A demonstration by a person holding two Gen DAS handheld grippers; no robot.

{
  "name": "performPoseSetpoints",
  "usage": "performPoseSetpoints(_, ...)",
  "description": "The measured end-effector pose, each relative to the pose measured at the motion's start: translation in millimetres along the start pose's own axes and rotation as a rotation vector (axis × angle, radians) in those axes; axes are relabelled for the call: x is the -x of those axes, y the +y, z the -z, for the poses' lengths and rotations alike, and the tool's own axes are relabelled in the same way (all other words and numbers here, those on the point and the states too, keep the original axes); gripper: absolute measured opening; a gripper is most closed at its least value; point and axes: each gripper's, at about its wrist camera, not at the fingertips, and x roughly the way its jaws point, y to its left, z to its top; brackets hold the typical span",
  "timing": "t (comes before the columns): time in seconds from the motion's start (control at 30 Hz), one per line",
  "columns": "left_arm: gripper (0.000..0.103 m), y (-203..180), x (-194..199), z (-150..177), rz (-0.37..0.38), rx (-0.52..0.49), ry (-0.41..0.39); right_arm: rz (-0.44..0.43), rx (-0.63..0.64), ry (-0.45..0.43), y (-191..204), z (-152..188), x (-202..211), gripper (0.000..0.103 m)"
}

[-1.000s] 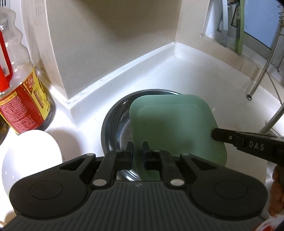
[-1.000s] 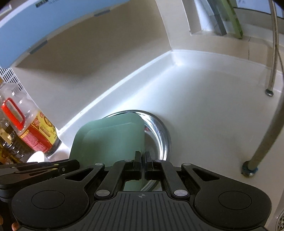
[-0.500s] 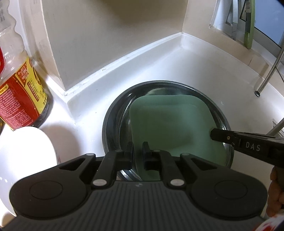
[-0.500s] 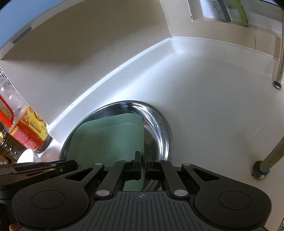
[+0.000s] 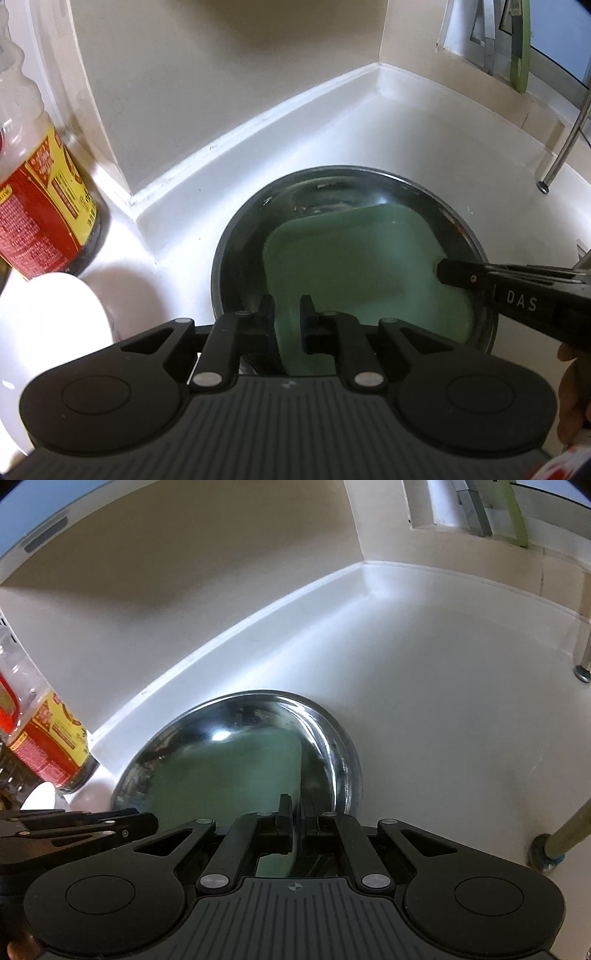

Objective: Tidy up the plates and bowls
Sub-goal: 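Lift the green plate with the left gripper and lower it into the steel basin, then open the left gripper and withdraw from the basin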

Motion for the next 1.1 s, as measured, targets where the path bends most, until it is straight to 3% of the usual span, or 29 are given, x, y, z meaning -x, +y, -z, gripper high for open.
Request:
performPoseSetpoints(0.2,0.018,-0.3,8.8,-1.8,-0.003,-0.009,-0.021,-0.044,0.014,-0.020,1.1,-0.8,7.5,0.007)
performPoseSetpoints(0.23,0.018,0.1,11.1,-1.5,0.000,-0.009,-0.023,-0.047,0.014,-0.023,1.1,-0.6,9.8,0.012)
performPoseSetpoints(0.37,0.020,0.6,22.0,0.1,0.012,-0.007,-0.027,-0.062,0.009,-0.046,2.0,1.0,23.2,0.045)
performPoseSetpoints(0.77,0.024,-7.6,69.9,15.8,0.041,0.002,-0.052,-0.072,0.014,-0.072,-0.7,13.3,75.5,0.055)
performPoseSetpoints(1.1,0.025,-19.3,113.8,48.3,0.041,0.018,-0.069,-0.080,0.027,-0.063,-9.2,39.9,119.3,0.059)
